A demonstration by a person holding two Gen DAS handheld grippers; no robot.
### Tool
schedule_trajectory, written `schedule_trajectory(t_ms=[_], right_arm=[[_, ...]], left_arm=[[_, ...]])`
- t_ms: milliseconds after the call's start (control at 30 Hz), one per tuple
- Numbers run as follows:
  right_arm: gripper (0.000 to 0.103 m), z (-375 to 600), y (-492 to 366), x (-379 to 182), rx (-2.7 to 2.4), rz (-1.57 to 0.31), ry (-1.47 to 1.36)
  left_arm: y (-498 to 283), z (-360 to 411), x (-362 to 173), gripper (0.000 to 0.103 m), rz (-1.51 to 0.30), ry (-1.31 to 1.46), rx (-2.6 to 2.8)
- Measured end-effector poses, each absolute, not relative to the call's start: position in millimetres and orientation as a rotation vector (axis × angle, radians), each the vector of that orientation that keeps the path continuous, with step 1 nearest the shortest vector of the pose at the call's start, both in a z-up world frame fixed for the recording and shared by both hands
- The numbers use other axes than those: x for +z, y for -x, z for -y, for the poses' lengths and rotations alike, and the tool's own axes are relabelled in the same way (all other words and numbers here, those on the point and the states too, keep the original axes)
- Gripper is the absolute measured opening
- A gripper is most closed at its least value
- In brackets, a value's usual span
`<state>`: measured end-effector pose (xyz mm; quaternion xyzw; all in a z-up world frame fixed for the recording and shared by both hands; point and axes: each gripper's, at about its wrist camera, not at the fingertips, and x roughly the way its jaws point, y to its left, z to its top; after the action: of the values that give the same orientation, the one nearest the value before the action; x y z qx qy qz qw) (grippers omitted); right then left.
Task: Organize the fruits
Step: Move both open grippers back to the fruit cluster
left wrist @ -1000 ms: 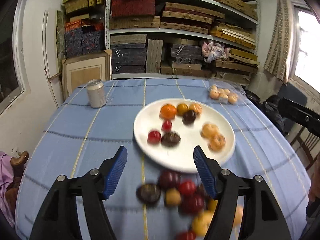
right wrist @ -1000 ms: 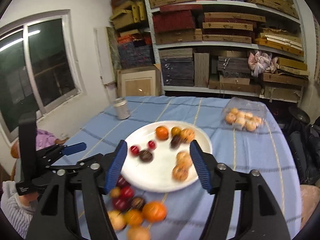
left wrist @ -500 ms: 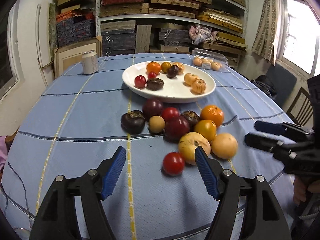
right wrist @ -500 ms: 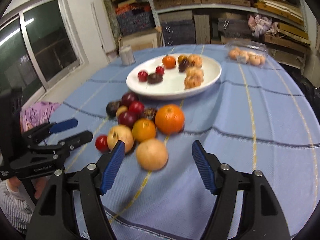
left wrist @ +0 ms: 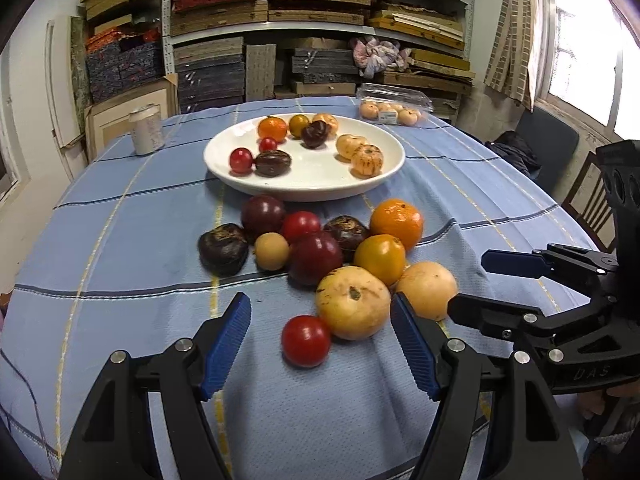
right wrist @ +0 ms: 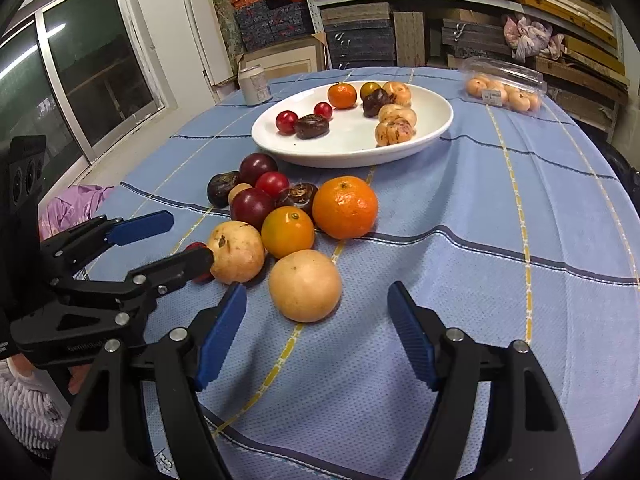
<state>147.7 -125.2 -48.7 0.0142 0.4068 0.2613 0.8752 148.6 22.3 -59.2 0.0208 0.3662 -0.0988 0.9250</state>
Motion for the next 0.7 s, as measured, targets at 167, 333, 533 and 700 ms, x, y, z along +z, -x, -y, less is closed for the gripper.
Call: schedule_trajectory(t_ms=[167,333,533,700], right_arm=[[0.072,128.0,-149.8,-50.6,0.543,-0.860,-0.040],[0.072,131.8,-151.6,-50.4,0.535,-0.856,-0.043],[0.072,136.6,-154.2,-51.8,0.534,-0.861,-0.068],[0.072,137.2,-154.6,-52.3,0.535,-0.866,-0.074]], left_arm=[[-155.2,-15.0,-63.9,0.073,-0.768,-0.049,-0.234],[-163.4,-12.5,-67.8,0.073,-0.792,-0.028,-0.256],[-170.0,-14.5,-74.1,0.072,-0.827,-0.001,-0.273],[-175.0,-21.7,-78.0,0.064,-0.849,0.036,-0.265]])
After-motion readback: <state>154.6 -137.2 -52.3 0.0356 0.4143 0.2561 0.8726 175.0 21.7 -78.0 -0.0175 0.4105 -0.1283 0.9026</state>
